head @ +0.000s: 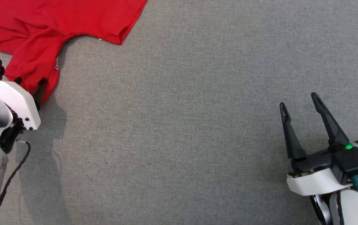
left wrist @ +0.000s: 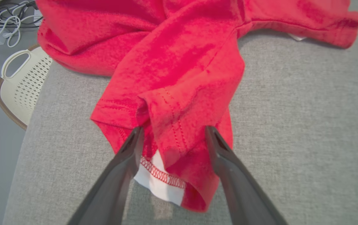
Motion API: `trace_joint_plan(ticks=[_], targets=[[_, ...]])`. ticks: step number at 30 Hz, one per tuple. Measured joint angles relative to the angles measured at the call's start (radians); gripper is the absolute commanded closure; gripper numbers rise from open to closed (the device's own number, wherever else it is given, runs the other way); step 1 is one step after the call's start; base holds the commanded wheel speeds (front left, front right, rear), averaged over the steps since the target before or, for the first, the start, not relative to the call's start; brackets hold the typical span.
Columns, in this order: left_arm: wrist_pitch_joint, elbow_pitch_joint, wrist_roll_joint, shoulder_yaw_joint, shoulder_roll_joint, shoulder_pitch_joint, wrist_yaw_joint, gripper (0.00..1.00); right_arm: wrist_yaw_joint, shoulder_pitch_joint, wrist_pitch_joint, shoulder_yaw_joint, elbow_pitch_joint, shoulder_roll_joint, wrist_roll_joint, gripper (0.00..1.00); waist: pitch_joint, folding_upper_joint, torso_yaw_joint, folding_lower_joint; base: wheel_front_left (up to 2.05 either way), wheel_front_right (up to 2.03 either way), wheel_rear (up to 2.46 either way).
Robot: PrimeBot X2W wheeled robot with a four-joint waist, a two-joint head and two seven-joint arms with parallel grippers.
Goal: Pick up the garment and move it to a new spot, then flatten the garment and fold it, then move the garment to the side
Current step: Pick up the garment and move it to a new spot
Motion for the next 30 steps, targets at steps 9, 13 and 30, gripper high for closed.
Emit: trace_joint_plan(ticks=[9,13,30], targets=[[-0.029,0.097,-0.006,-0.021,-0.010,-0.048,0.000,1.00,0.000,-0.013,0.000,0.003,-0.031,0.000,0.003,0.00,0.029,0.0000,-0.016,0.0000,0.00,0.00,0.00],[-0.043,0.113,-0.006,-0.037,-0.010,-0.062,0.000,1.00,0.000,-0.013,0.000,-0.004,-0.031,0.000,0.011,0.00,0.021,0.0000,-0.019,0.0000,0.00,0.00,0.00],[-0.041,0.030,-0.013,-0.122,0.062,-0.122,0.000,1.00,0.000,-0.004,0.000,-0.017,-0.010,0.000,0.062,0.00,-0.086,0.0000,0.014,0.0000,0.00,0.00,0.00]])
